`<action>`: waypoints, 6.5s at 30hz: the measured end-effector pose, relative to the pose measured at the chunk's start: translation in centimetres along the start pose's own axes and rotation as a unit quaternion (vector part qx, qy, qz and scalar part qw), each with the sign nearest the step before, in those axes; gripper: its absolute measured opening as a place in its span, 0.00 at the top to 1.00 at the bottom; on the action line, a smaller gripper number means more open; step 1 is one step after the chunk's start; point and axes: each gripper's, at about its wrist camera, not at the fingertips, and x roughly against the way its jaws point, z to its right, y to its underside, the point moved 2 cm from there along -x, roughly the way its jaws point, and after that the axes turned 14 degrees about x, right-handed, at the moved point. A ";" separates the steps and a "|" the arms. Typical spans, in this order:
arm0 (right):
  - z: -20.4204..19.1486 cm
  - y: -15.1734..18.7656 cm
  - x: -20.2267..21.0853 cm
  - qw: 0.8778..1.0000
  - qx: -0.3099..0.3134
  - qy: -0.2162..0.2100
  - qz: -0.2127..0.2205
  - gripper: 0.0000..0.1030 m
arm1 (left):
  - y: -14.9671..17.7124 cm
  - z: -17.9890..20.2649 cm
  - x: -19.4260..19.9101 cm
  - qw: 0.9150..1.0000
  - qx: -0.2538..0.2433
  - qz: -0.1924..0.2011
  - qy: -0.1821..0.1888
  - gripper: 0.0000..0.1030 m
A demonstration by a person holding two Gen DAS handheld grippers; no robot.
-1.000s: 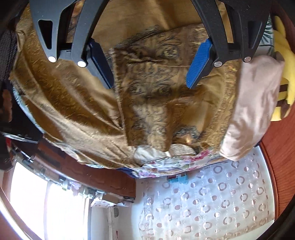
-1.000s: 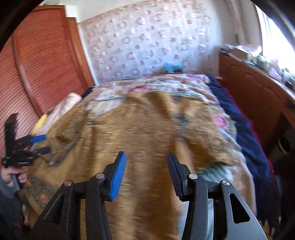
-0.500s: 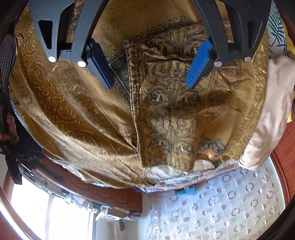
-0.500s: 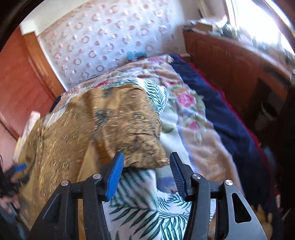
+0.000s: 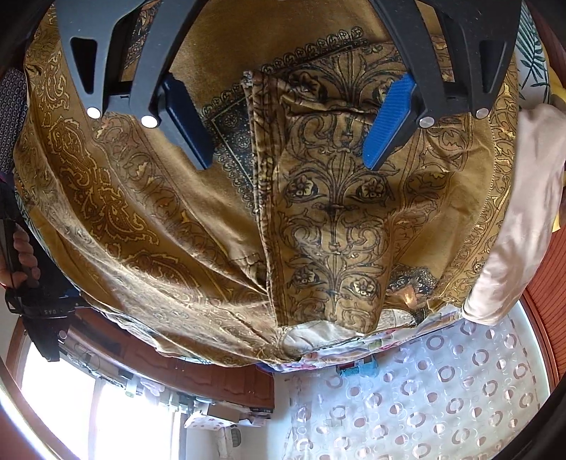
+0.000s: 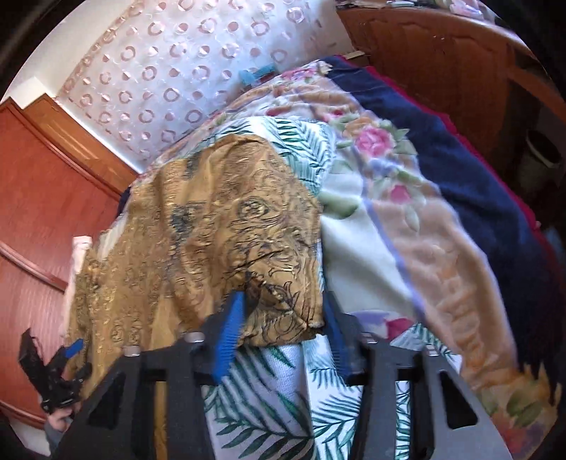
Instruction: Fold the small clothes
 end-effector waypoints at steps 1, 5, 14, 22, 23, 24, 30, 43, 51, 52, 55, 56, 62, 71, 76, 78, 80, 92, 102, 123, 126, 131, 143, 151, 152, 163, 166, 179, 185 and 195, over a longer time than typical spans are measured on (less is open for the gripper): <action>0.3 0.2 0.6 1.000 0.004 0.003 0.000 0.72 | 0.1 0.0 0.0 1.000 0.000 0.000 0.000 0.15; -0.3 0.3 2.9 0.997 0.039 0.054 0.029 0.90 | 0.0 0.0 0.0 1.000 0.000 0.000 -0.001 0.15; -9.9 -2.0 6.2 0.966 0.208 0.106 0.112 0.92 | -0.1 0.0 0.0 1.000 0.001 0.000 -0.001 0.15; -17.6 1.6 3.7 0.947 0.308 0.051 0.079 0.92 | -0.4 0.0 3.4 0.996 0.007 0.081 -0.022 0.15; -17.5 2.1 3.2 0.948 0.306 0.049 0.071 0.86 | -0.5 0.1 4.2 0.996 0.010 0.092 -0.020 0.15; -17.1 2.4 3.0 0.950 0.303 0.047 0.064 0.79 | -0.6 0.3 5.1 0.995 0.010 0.103 -0.015 0.15; -13.8 1.9 4.0 0.959 0.267 0.029 0.085 0.49 | -0.3 2.2 10.3 0.988 0.016 0.150 0.034 0.15; -7.7 -3.8 -3.6 0.991 0.125 0.039 0.015 0.49 | 1.2 4.1 11.6 0.984 0.026 0.160 0.067 0.15; -7.7 -6.7 -6.5 0.991 0.124 0.050 0.016 0.91 | 2.0 3.5 11.2 0.986 0.036 0.153 0.061 0.15; -8.2 -6.6 -6.1 0.989 0.134 0.054 0.024 0.92 | 2.1 3.4 11.3 0.986 0.035 0.154 0.059 0.15; -10.6 -6.6 -4.7 0.981 0.168 0.072 0.056 0.92 | 2.3 3.2 11.4 0.985 0.036 0.156 0.058 0.15; -11.5 -6.7 -4.2 0.977 0.184 0.077 0.067 0.92 | 2.3 3.1 11.4 0.985 0.037 0.156 0.059 0.15; -18.3 -6.3 -3.8 0.963 0.258 0.005 0.075 0.92 | 2.2 2.7 11.5 0.984 0.047 0.159 0.061 0.15; -20.7 -4.8 -5.0 0.953 0.297 0.019 0.058 0.53 | 2.0 1.1 11.7 0.983 0.062 0.163 0.051 0.15; -17.9 -4.4 -6.6 0.953 0.294 0.068 0.027 0.53 | 1.3 -1.2 11.3 0.984 0.074 0.159 0.037 0.15; -17.3 -4.4 -7.5 0.951 0.296 0.085 0.019 0.53 | 0.7 -2.5 11.0 0.984 0.079 0.155 0.032 0.15; -16.6 -4.3 -8.4 0.949 0.298 0.101 0.013 0.53 | 0.0 -4.0 10.6 0.985 0.084 0.151 0.025 0.15; -15.7 -4.0 -11.4 0.947 0.304 0.106 0.018 0.53 | -4.8 -8.8 5.2 0.993 0.077 0.093 -0.009 0.34; -14.9 -3.4 -10.4 0.947 0.304 0.105 0.020 0.52 | -11.6 -10.7 -2.2 0.998 0.052 0.013 -0.045 0.57; -15.0 -3.3 -10.3 0.946 0.305 0.105 0.019 0.50 | -13.5 -11.5 -3.1 0.997 0.041 0.014 -0.060 0.98; -15.0 -3.3 -10.4 0.946 0.305 0.105 0.019 0.50 | -14.5 -13.1 -1.3 0.996 0.053 0.036 -0.062 0.98; -14.9 -3.4 -10.1 0.947 0.304 0.100 0.019 0.50 | -15.5 -15.5 1.1 0.993 0.063 0.060 -0.076 0.98; -13.0 -9.4 -11.6 0.955 0.280 0.102 -0.008 0.50 | -16.3 -21.0 1.2 0.987 0.096 0.064 -0.108 0.98; -12.4 -11.1 -13.9 0.957 0.269 0.109 -0.017 0.50 | -15.1 -22.2 -0.4 0.988 0.129 0.043 -0.074 0.97; -12.4 -11.1 -14.0 0.955 0.276 0.112 -0.017 0.50 | -15.0 -22.3 -0.8 0.988 0.132 0.033 -0.069 0.97; -12.5 -11.5 -14.5 0.951 0.296 0.086 -0.021 0.89 | -14.6 -21.9 -2.7 0.989 0.141 0.001 -0.043 0.98; -12.8 -11.2 -14.2 0.949 0.303 0.093 -0.009 0.96 | -14.8 -20.8 -1.3 0.991 0.125 0.017 -0.033 0.98; -16.3 -7.4 -3.3 0.941 0.310 0.054 0.121 0.96 | -12.0 -15.9 12.3 0.985 0.093 0.142 0.009 0.98; -17.7 -1.8 3.3 0.934 0.320 0.040 0.153 0.96 | -6.8 -14.5 18.4 0.980 0.089 0.176 0.015 0.98; -16.9 11.2 10.2 0.933 0.338 0.000 0.128 0.96 | 6.2 -14.2 24.1 0.970 0.137 0.198 0.030 0.98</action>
